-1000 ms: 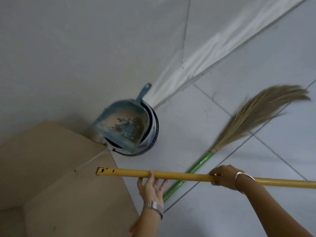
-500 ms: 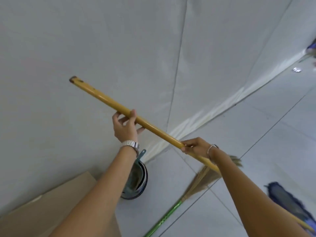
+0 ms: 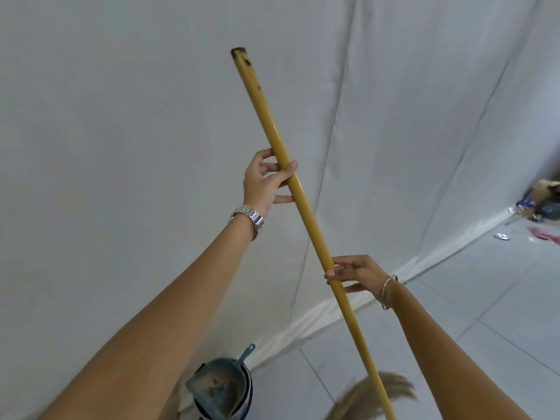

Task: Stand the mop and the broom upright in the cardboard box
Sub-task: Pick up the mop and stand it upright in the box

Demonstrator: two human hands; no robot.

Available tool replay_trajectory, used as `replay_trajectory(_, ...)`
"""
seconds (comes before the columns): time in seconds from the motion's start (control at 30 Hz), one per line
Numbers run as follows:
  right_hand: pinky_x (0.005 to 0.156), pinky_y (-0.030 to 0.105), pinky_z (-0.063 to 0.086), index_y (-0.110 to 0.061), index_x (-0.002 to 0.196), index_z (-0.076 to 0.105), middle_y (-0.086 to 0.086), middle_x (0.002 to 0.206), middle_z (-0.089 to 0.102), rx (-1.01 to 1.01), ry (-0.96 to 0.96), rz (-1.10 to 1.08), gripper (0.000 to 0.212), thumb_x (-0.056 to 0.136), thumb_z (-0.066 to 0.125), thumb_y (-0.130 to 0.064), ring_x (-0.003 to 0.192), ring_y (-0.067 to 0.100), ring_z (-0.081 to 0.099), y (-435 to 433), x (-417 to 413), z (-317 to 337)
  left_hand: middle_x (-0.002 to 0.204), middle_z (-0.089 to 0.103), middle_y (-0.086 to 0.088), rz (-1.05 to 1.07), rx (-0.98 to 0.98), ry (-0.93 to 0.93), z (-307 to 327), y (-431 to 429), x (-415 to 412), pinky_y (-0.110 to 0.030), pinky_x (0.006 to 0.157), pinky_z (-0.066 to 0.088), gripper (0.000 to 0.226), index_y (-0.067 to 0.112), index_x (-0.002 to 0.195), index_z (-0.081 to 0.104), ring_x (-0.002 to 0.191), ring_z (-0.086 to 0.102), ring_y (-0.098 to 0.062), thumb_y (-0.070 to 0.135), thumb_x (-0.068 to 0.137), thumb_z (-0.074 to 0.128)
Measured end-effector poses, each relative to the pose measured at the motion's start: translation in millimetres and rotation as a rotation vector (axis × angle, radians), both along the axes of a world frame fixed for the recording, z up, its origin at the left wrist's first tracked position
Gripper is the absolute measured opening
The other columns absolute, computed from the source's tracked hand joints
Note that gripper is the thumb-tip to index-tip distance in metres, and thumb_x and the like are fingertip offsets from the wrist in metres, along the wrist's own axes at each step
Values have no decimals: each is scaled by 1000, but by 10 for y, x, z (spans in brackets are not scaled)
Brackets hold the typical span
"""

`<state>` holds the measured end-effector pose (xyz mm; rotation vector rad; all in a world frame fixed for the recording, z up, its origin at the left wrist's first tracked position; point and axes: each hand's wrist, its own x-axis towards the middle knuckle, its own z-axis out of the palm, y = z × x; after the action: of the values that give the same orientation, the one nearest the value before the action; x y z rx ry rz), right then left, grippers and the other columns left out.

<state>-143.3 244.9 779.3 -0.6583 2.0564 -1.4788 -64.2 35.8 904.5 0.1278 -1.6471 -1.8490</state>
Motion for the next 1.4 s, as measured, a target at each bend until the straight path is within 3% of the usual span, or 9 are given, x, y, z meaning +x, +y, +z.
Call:
replay_trajectory(0.17, 64, 30, 60, -21, 85, 74, -2, 70, 76, -63, 58, 7, 36, 51, 84, -26, 79, 17, 73, 81, 146, 339, 86, 65, 0, -123, -90, 29, 410, 90, 96, -39, 55, 61, 40, 15, 115, 51, 81, 67, -19, 16, 80, 70)
replay_trajectory(0.33, 54, 26, 59, -17, 81, 72, -4, 62, 71, -197, 99, -64, 20, 67, 79, -4, 66, 13, 71, 40, 296, 387, 96, 65, -1, -181, -132, -2, 374, 195, 165, -37, 58, 61, 45, 13, 123, 48, 91, 66, -21, 19, 83, 67)
replay_trajectory(0.57, 56, 25, 58, -16, 81, 75, 5, 66, 68, -302, 140, -97, 21, 67, 78, 0, 65, 18, 70, 135, 452, 423, 99, 61, -2, -301, -288, -1, 554, 245, 333, -49, 62, 60, 66, 29, 137, 33, 92, 70, -22, 13, 82, 67)
replay_trajectory(0.67, 54, 25, 58, -19, 78, 77, 2, 65, 70, -338, 169, -76, 22, 59, 81, -8, 65, 17, 71, 226, 518, 616, 102, 61, -5, -260, -300, 49, 759, 387, 406, -49, 58, 60, 75, 27, 142, 27, 92, 70, -23, 13, 80, 69)
replay_trajectory(0.8, 58, 31, 60, -5, 91, 74, 10, 74, 71, -391, 214, -66, 45, 50, 83, -21, 71, 22, 73, 243, 684, 900, 105, 63, -10, -202, -324, 122, 1102, 541, 597, -48, 55, 60, 76, 26, 141, 29, 92, 70, -26, 14, 79, 71)
replay_trajectory(0.93, 62, 34, 61, -8, 87, 75, 19, 83, 65, -475, 235, -19, 39, 52, 84, -24, 75, 25, 72, 50, 931, 1217, 101, 66, -8, -112, -371, 188, 1490, 552, 890, -41, 52, 59, 67, 22, 136, 38, 86, 71, -22, 17, 78, 72)
replay_trajectory(1.1, 62, 37, 61, -8, 88, 74, 9, 77, 72, -591, 229, 23, 36, 56, 85, -21, 75, 24, 72, -494, 1290, 1509, 100, 68, -2, 1, -430, 188, 1886, 329, 1349, -36, 54, 59, 58, 22, 133, 43, 91, 70, -21, 19, 82, 69)
replay_trajectory(1.23, 52, 25, 56, -8, 84, 75, 1, 66, 73, -690, 207, 53, 22, 64, 82, -12, 69, 19, 73, -1066, 1603, 1626, 101, 70, 0, 80, -463, 124, 2102, -11, 1734, -36, 57, 59, 48, 22, 125, 49, 88, 71, -17, 21, 81, 69)
replay_trajectory(1.4, 53, 27, 57, -10, 82, 74, -3, 62, 73, -721, 150, 149, 23, 62, 84, -12, 69, 18, 73, -2020, 2065, 1716, 118, 67, -9, 186, -468, 38, 2260, -717, 2289, -44, 64, 60, 42, 21, 122, 51, 93, 71, -21, 19, 83, 66)
